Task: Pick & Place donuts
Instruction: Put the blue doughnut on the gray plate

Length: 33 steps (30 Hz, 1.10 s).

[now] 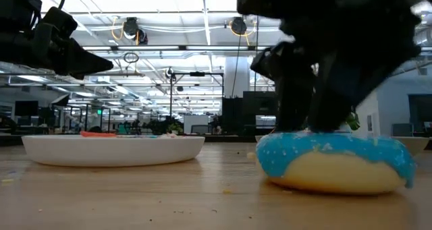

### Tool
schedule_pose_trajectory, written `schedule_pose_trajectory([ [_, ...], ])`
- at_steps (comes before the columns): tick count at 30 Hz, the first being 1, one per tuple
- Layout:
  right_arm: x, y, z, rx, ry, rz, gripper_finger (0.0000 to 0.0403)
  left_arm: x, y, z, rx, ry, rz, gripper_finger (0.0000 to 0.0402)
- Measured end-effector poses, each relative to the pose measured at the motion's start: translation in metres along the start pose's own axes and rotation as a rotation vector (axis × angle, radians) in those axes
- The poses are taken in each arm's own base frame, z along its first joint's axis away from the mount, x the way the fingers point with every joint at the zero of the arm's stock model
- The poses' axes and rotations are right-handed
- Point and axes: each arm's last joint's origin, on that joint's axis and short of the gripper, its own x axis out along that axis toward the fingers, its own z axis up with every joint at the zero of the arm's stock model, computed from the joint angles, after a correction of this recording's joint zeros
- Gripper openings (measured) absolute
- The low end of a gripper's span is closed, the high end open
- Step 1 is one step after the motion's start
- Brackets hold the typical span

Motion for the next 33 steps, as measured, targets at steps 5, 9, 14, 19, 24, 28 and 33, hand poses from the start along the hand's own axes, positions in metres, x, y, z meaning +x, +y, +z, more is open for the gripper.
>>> schedule_pose_trajectory([
  [5,0.012,-0.004,-0.015,0.008,0.006,-0.013,0.0164,0.0,0.0,0.0,0.0,0.0,0.0,0.0042],
  [9,0.016,-0.005,-0.018,0.006,-0.013,-0.008,0.0164,0.0,0.0,0.0,0.0,0.0,0.001,0.0042],
  [14,0.014,-0.004,-0.015,-0.016,-0.022,-0.007,0.0164,0.0,0.0,0.0,0.0,0.0,0.001,0.0042],
  [19,0.007,-0.001,-0.002,-0.038,-0.054,-0.003,0.0164,0.0,0.0,0.0,0.0,-0.001,0.001,0.0042],
  [24,0.002,-0.001,0.002,-0.068,-0.044,-0.029,0.0164,0.0,0.0,0.0,0.0,-0.001,0.002,0.0042],
  [28,0.002,-0.002,0.0,-0.089,-0.02,-0.034,0.0164,0.0,0.0,0.0,0.0,0.0,0.001,0.0042],
  [33,0.002,-0.002,0.0,-0.123,-0.023,-0.036,0.0164,0.0,0.0,0.0,0.0,0.0,0.001,0.0042],
])
